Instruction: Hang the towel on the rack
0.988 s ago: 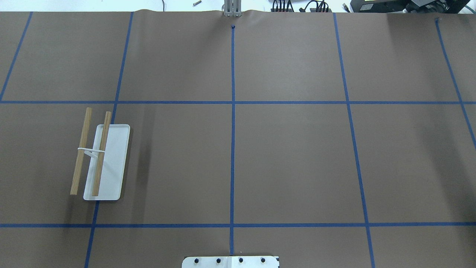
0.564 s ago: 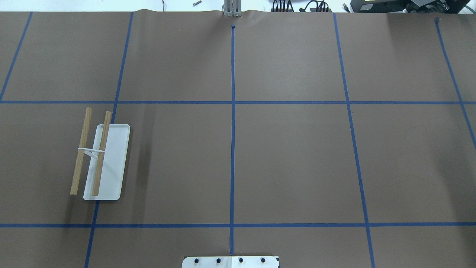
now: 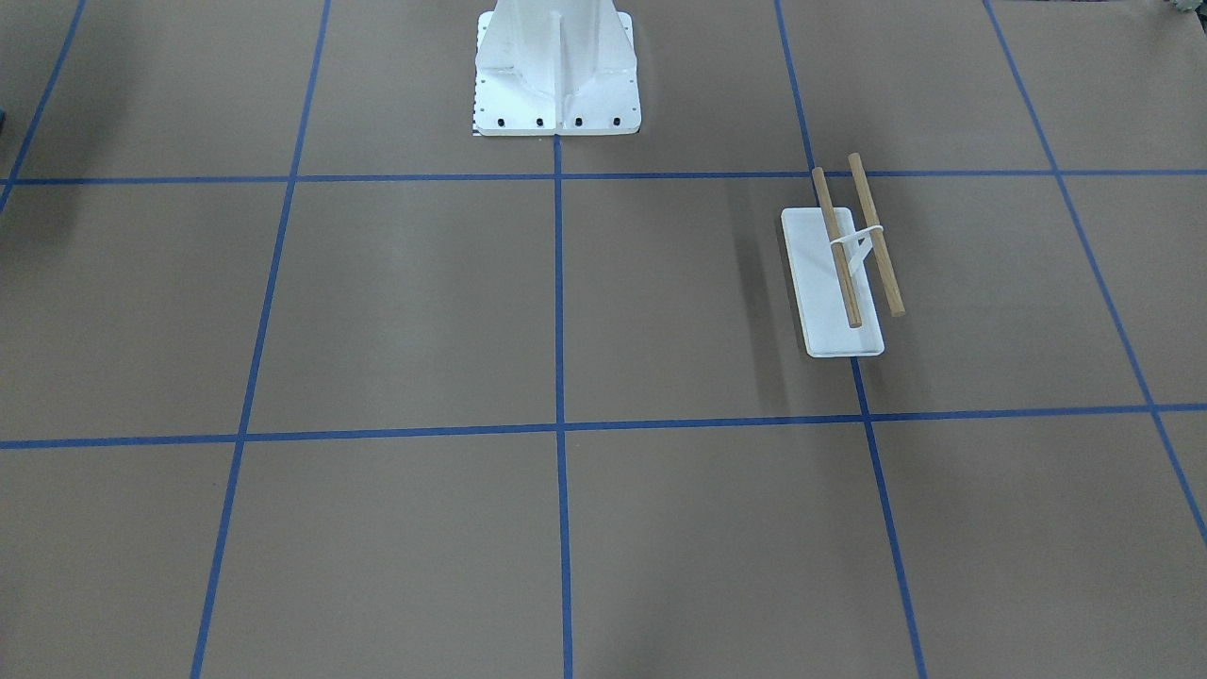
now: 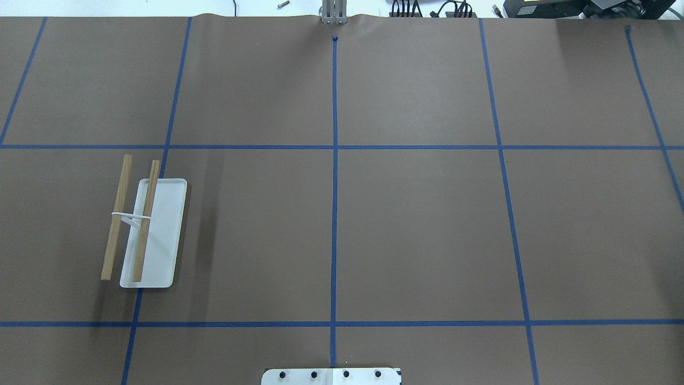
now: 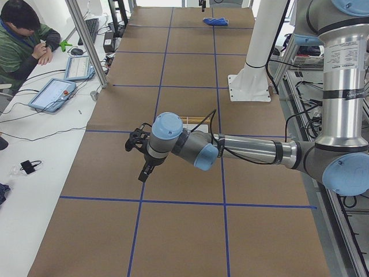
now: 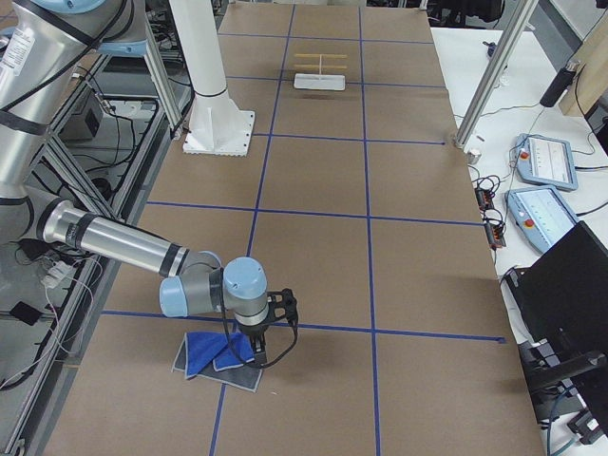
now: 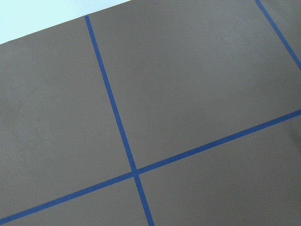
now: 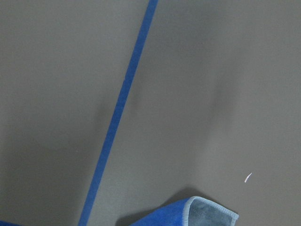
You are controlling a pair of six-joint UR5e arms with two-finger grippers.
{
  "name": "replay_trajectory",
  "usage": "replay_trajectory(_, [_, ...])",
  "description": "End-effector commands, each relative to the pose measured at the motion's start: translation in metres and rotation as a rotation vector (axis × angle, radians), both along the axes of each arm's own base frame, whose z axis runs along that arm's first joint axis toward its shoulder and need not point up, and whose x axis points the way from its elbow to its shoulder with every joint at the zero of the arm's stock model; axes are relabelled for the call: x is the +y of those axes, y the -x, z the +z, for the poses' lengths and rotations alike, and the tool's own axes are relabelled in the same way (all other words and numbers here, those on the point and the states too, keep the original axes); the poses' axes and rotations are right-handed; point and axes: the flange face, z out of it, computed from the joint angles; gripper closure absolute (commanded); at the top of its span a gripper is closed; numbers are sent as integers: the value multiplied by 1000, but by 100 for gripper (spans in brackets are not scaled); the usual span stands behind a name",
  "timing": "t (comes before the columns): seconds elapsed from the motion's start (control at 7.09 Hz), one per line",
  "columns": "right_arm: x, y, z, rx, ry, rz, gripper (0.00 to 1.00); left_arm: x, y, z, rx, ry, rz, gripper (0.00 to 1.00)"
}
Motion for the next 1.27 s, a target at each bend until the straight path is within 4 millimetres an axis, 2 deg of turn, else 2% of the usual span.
replay_trajectory(0.0, [26,-1,44,-50,-13,24,2,0,0,-2,0,-6,0,2])
replay_trajectory(0.14, [27,1,45,-68,0,25,4,0,0,-3,0,-9,0,2])
replay_trajectory(0.28, [24,3,43,-80,-2,21,12,0,0,-3,0,-9,0,2])
replay_trajectory(0.42, [19,5,41,-92,-6,17,13,0,0,-3,0,-9,0,2])
replay_trajectory(0.56, [10,11,38,-100,-14,2,4,0,0,-3,0,-11,0,2])
replay_trajectory(0.71, [10,13,44,-98,-6,-8,4,-4,0,-5,0,-14,0,2])
replay_trajectory(0.99, [-10,22,63,-93,10,-25,4,-4,0,-7,0,-19,0,2])
replay_trajectory(1.13, [-10,22,69,-90,18,-29,14,-3,0,-6,1,-36,-1,2])
